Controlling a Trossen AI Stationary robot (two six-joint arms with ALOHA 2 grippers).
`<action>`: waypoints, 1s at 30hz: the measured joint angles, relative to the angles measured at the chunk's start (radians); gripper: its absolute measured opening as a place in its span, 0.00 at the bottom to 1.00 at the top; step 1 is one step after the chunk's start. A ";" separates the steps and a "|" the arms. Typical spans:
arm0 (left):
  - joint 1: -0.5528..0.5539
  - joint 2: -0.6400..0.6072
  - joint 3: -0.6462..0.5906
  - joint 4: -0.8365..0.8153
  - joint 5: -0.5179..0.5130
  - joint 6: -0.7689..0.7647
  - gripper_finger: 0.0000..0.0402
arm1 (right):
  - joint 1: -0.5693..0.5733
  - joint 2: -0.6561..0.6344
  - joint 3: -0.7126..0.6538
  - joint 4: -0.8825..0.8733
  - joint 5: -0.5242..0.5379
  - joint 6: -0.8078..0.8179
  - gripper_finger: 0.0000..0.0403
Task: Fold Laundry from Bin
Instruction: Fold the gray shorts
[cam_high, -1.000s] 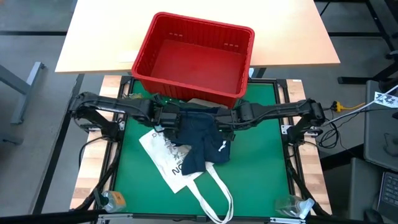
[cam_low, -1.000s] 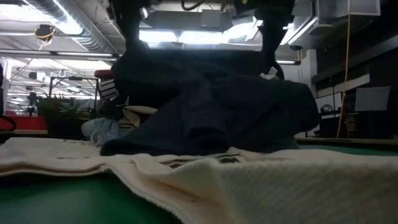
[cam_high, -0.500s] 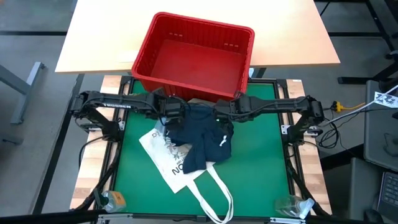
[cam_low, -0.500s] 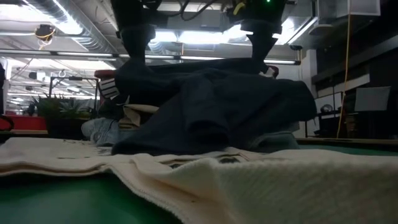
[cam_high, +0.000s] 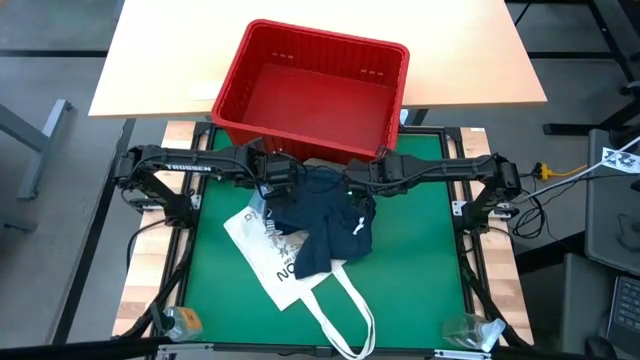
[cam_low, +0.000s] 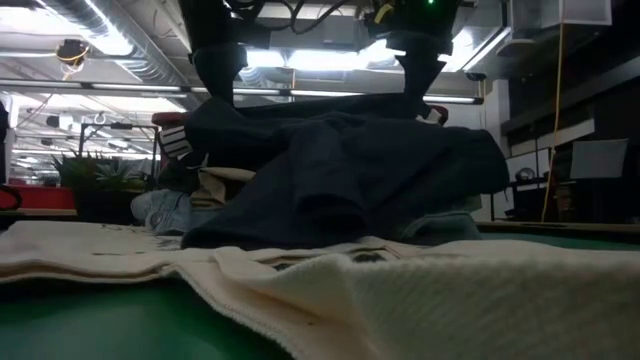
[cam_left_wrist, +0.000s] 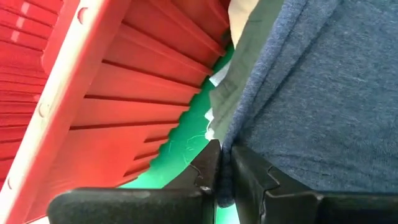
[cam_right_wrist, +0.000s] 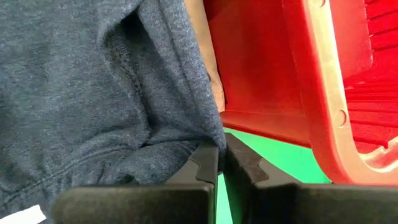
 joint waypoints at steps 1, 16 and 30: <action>0.000 0.000 0.000 0.000 0.000 0.000 0.07 | 0.000 0.000 0.000 0.000 0.000 0.000 0.04; 0.000 0.000 0.000 -0.004 -0.036 0.001 0.29 | 0.000 0.000 0.000 -0.015 0.034 0.000 0.18; -0.006 0.000 0.000 0.004 0.030 -0.016 0.35 | 0.000 0.000 0.000 -0.015 -0.021 -0.018 0.44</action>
